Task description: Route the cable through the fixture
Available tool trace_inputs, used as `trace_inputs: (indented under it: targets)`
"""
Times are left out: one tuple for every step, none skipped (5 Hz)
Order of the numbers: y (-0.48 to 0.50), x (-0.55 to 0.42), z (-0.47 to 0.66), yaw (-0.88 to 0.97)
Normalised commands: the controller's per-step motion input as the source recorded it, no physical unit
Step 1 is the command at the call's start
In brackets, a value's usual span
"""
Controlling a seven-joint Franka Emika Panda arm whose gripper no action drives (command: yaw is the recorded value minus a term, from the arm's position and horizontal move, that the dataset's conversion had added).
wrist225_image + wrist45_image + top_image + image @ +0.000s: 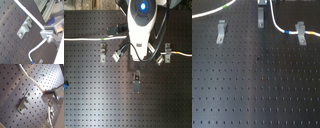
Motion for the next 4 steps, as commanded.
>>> trace_inputs:
  targets:
    - [-0.047, -0.377, 0.47, 0.0]
    - [-0.057, -0.606, 0.62, -0.25]
    - [0.007, -0.339, 0.38, -0.73]
    - [0.009, -0.004, 0.28, -1.0]
